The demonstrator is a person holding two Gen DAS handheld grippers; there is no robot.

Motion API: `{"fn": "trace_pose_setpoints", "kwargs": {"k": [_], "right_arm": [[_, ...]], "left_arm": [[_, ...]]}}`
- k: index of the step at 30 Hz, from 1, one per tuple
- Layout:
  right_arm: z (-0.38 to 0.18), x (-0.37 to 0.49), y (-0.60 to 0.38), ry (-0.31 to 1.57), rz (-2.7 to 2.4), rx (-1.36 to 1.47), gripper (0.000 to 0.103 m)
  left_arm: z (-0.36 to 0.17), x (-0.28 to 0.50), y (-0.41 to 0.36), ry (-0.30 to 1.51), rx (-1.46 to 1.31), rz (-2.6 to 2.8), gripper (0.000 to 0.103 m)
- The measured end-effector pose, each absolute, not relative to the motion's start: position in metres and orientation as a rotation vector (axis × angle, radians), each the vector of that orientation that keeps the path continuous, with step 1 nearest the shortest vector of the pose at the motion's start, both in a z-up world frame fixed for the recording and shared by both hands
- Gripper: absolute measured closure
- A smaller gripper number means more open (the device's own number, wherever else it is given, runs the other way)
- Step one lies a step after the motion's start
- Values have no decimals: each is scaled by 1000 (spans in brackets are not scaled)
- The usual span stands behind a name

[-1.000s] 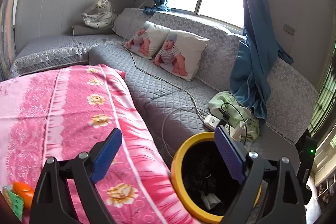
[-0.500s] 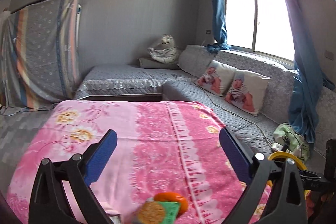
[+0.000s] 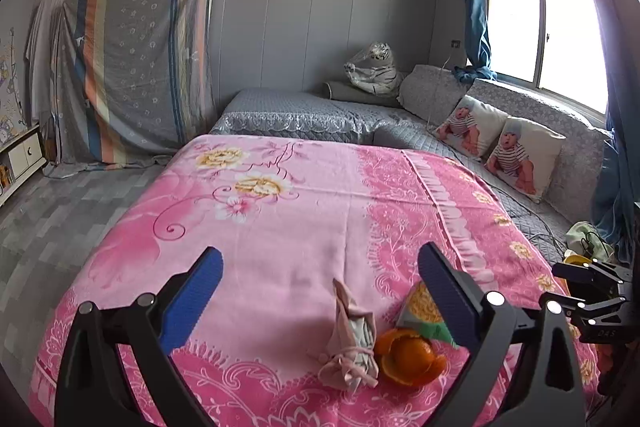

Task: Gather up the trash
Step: 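Move both open tools back over the oranges and cloth on the bedspread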

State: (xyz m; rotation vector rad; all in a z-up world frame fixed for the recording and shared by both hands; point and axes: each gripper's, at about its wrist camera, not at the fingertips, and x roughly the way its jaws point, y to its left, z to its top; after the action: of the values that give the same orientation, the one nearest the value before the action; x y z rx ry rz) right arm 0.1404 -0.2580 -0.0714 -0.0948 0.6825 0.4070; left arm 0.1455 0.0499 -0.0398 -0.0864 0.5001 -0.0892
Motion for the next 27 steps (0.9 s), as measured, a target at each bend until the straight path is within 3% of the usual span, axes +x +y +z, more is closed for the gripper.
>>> {"fn": "trace_pose_setpoints", "kwargs": {"k": [9, 27], "right_arm": [[-95, 166, -216, 723, 471, -244, 36], [-115, 197, -183, 803, 541, -311, 45]], "left_arm": [[-77, 141, 56, 600, -123, -105, 9], [-102, 176, 45, 718, -148, -144, 9]]}}
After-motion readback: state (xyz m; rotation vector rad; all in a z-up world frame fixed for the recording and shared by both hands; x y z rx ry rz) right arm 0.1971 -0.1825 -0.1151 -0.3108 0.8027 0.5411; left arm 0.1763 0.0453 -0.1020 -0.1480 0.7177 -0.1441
